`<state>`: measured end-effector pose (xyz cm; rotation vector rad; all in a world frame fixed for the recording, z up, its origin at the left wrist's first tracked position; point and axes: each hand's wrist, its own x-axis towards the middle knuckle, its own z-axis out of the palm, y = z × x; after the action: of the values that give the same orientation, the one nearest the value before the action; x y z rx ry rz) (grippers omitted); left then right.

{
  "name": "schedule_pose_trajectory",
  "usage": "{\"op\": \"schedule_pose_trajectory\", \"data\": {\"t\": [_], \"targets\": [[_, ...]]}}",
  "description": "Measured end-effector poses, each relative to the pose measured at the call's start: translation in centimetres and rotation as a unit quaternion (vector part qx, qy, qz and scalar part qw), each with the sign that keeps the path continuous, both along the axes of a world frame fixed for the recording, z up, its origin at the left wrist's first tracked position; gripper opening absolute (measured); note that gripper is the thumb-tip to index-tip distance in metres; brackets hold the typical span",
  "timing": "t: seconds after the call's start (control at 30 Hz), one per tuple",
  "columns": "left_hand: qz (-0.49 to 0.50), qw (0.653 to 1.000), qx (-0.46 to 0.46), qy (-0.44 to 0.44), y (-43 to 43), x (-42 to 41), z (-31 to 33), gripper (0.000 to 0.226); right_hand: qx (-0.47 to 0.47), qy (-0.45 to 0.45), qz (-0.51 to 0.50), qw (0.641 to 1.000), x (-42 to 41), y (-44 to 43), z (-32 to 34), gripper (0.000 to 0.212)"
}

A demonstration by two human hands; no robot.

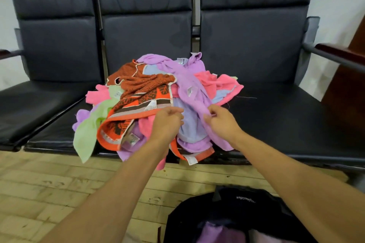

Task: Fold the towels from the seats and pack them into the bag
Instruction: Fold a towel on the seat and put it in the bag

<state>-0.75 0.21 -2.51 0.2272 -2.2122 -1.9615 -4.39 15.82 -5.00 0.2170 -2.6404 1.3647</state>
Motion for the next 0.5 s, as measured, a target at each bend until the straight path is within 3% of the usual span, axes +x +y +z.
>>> {"op": "schedule_pose_trajectory", "data": {"t": [0.1, 0.23, 0.33, 0.5], "targets": [[-0.026, 0.999, 0.029, 0.001, 2.0, 0.5, 0.7, 0.022, -0.234, -0.037, -0.041, 0.971, 0.3, 2.9, 1.8, 0.017], [-0.062, 0.994, 0.084, -0.029, 5.6, 0.4, 1.2, 0.016, -0.478, -0.035, -0.057, 0.876, 1.7, 7.5, 4.3, 0.022], [-0.099, 0.985, 0.129, -0.059, 8.7, 0.6, 1.4, 0.012, -0.538, -0.025, -0.108, 0.836, 2.2, 11.2, 4.8, 0.016], [-0.167, 0.960, 0.189, -0.118, 13.7, 1.1, 0.5, 0.033, -0.521, -0.089, -0.194, 0.826, 4.6, 16.4, 4.5, 0.019]]}}
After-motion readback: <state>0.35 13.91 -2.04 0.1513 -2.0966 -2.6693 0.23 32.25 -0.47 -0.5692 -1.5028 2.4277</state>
